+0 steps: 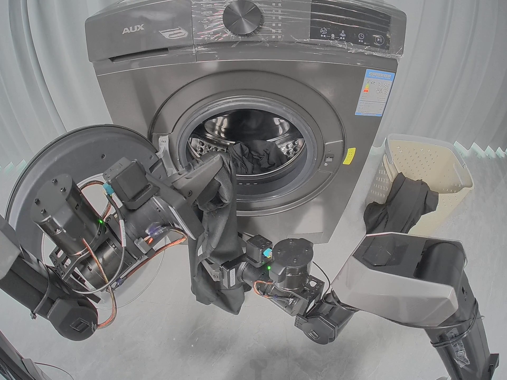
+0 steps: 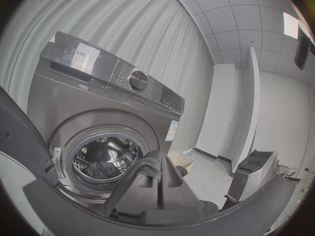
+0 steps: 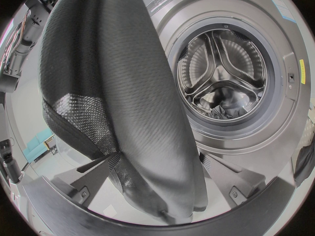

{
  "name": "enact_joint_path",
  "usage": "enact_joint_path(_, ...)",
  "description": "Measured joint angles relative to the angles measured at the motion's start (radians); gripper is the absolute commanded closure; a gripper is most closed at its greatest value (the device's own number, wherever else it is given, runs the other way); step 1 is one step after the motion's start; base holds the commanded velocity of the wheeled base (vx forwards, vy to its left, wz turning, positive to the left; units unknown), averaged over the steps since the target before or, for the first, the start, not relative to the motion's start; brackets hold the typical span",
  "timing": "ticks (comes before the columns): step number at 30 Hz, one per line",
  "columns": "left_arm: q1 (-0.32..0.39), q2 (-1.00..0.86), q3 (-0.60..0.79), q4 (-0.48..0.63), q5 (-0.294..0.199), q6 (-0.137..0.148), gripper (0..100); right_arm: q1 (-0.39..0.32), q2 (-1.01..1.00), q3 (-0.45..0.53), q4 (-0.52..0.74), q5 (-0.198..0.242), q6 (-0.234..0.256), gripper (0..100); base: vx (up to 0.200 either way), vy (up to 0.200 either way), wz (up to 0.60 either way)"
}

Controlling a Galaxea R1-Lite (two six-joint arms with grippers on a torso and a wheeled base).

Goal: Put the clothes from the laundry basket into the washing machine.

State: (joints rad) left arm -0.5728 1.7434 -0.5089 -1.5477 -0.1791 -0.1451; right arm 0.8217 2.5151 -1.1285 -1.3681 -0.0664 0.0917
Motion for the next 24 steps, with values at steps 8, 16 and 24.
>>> enact_joint_path(8, -0.009, -0.001, 0.000, 0.001, 0.003, 0.000, 100, -0.007, 0.058, -0.100, 0.000, -0.018, 0.002, 0, 0.000, 0.000, 0.00)
enact_joint_path(16, -0.003, -0.004, 0.008, 0.000, 0.008, -0.003, 100, -0.024, 0.095, -0.120, -0.012, -0.052, 0.005, 100, 0.000, 0.000, 0.00)
enact_joint_path(24, 0.066, 0.003, 0.073, 0.002, 0.001, 0.000, 100, -0.072, 0.060, -0.108, -0.005, -0.086, 0.015, 100, 0.000, 0.000, 0.00)
